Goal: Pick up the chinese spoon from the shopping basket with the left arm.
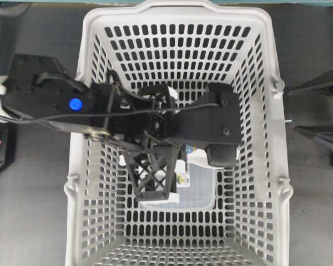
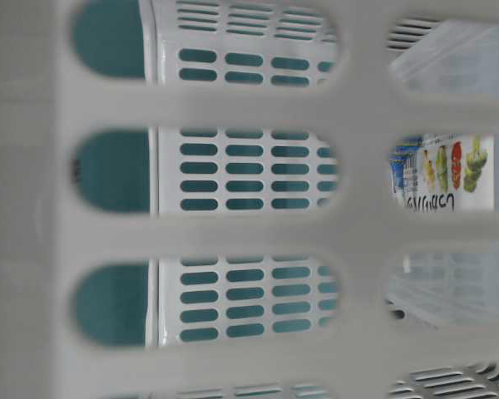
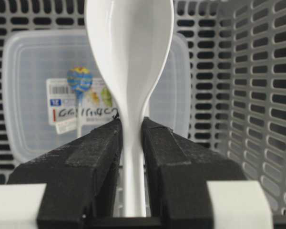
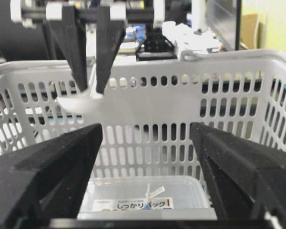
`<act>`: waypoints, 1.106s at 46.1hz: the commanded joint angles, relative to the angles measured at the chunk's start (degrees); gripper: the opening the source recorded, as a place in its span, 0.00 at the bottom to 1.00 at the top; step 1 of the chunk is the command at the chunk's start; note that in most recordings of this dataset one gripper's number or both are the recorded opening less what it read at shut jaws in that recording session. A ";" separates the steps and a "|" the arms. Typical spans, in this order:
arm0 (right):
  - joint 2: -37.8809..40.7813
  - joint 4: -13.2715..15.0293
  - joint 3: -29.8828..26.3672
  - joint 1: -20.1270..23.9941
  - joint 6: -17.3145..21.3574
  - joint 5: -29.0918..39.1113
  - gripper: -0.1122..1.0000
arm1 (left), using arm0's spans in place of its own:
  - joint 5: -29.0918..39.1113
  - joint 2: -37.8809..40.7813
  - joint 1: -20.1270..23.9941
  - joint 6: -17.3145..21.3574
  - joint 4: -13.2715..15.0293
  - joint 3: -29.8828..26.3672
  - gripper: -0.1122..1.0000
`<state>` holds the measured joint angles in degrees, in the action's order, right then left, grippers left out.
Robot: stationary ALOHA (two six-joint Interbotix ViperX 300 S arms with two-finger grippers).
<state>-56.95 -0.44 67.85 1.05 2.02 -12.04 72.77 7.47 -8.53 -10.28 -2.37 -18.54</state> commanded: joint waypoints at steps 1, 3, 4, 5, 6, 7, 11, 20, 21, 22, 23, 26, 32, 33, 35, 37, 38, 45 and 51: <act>0.35 -0.18 -0.44 0.09 0.09 -0.35 0.76 | 0.26 -1.14 -0.18 0.09 -0.18 -2.11 0.22; 0.35 -0.09 -0.53 0.09 0.18 -0.35 0.76 | 0.26 -1.05 -0.18 0.09 -0.18 -2.20 0.22; 0.35 -0.09 -0.53 0.09 0.18 -0.35 0.76 | 0.26 -1.05 -0.18 0.09 -0.18 -2.11 0.22; 0.35 -0.18 -0.53 0.09 0.18 -0.35 0.76 | 0.18 -1.05 -0.26 0.09 -0.18 -2.11 0.22; 0.35 -0.18 -0.44 0.09 0.18 -0.35 0.76 | 0.26 -1.05 -0.18 0.09 -0.18 -2.11 0.22; 0.35 -0.09 -0.44 0.09 0.09 -0.35 0.76 | 0.26 -1.05 -0.18 0.09 -0.09 -2.02 0.22; 0.35 -0.18 -0.53 0.09 0.18 -0.44 0.76 | 0.26 -1.05 -0.18 0.09 -0.18 -1.85 0.22; 0.35 -0.09 -0.53 0.18 0.18 -0.53 0.76 | 0.44 -1.05 -0.35 0.18 -0.09 -1.76 0.22; 0.35 -0.18 -0.44 0.09 0.18 -0.44 0.76 | 0.44 -1.05 -0.35 0.18 -0.18 -1.76 0.22; 0.35 -0.18 -0.53 0.09 0.18 -0.44 0.76 | 0.44 -1.05 -0.35 0.26 -0.09 -1.76 0.22; 0.35 -0.18 -0.44 0.09 0.18 -0.44 0.76 | 0.35 -0.97 -0.35 0.44 -0.18 -1.76 0.22; 0.35 -0.18 -0.44 0.18 0.09 -0.44 0.76 | 0.26 -0.97 -0.44 0.70 -0.09 -1.76 0.22; 0.35 -0.18 -0.44 0.09 0.18 -0.44 0.76 | 0.26 -0.97 -0.35 1.58 -0.09 -1.67 0.22; 0.35 -0.09 -0.44 0.09 0.18 -0.44 0.76 | 0.18 -0.97 -0.35 1.76 -0.18 -1.67 0.22; 0.35 -0.18 -0.44 0.09 0.18 -0.44 0.76 | 0.26 -0.97 -0.35 2.11 -0.09 -1.76 0.22; 0.35 -0.18 -0.44 0.09 0.18 -0.44 0.76 | 0.18 -0.97 -0.44 2.37 -0.18 -1.76 0.22; 0.35 -0.18 -0.44 0.09 0.18 -0.44 0.76 | 0.18 -0.88 -0.44 2.46 -0.18 -1.76 0.22; 0.35 -0.09 -0.44 0.09 0.18 -0.35 0.76 | 0.26 -0.79 -0.53 2.64 -0.18 -1.67 0.22; 0.35 -0.18 -0.44 0.09 0.18 -0.35 0.76 | 0.26 -0.79 -0.53 2.64 -0.18 -1.41 0.22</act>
<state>-56.95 -0.44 67.85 1.05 2.11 -12.04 73.30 7.56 -8.88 -7.73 -2.37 -19.16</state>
